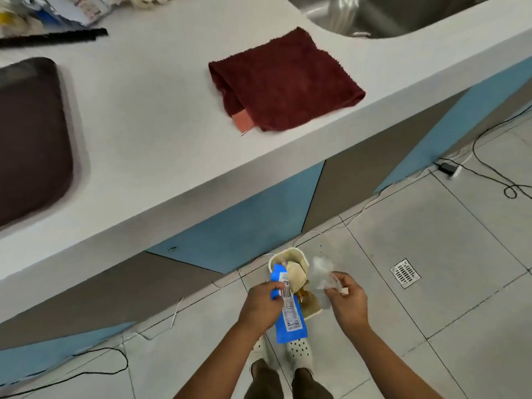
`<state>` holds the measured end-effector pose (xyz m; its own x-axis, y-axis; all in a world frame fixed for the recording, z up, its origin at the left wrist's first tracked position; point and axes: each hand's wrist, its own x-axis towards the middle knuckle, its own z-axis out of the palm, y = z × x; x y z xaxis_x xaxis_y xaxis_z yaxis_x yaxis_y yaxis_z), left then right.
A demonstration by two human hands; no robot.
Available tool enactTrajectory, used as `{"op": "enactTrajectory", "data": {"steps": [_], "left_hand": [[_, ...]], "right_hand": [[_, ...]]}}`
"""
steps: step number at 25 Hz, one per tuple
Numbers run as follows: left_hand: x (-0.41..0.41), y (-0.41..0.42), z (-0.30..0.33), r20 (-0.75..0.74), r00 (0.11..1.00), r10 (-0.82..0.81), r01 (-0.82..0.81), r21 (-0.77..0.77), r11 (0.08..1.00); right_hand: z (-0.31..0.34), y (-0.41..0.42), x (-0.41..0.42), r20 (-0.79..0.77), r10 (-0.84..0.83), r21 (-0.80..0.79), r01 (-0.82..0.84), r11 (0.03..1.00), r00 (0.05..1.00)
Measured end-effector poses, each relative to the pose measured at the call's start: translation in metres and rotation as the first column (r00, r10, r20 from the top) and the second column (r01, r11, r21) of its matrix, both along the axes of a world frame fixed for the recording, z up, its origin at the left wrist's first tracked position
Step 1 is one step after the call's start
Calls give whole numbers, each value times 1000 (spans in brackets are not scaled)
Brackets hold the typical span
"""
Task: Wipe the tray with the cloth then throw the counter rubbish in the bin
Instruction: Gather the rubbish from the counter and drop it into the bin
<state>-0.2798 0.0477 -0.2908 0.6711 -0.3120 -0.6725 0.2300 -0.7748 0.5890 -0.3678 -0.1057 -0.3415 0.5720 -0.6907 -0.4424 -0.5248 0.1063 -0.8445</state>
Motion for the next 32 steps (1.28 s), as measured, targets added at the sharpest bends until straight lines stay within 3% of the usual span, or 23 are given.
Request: {"op": "enactTrajectory", "data": {"steps": [5, 17, 21, 23, 26, 32], "left_hand": [[3, -12, -91, -127, 992, 14, -10, 37, 999], [18, -50, -258, -8, 988, -157, 157, 79, 984], [24, -54, -301, -111, 972, -205, 211, 39, 977], [23, -49, -309, -130, 976, -178, 186, 52, 981], [16, -32, -294, -101, 993, -64, 74, 102, 992], [16, -16, -213, -107, 994, 16, -9, 68, 998]], "right_hand": [[-99, 19, -12, -190, -44, 33, 51, 998, 981], [-251, 5, 6, -323, 136, -44, -159, 986, 937], [-276, 2, 14, -334, 391, 81, -387, 918, 858], [-275, 0, 15, -348, 443, 160, -413, 896, 826], [-261, 2, 3, -434, 360, 150, -328, 933, 826], [-196, 15, -5, -365, 340, 140, -310, 940, 867]]}}
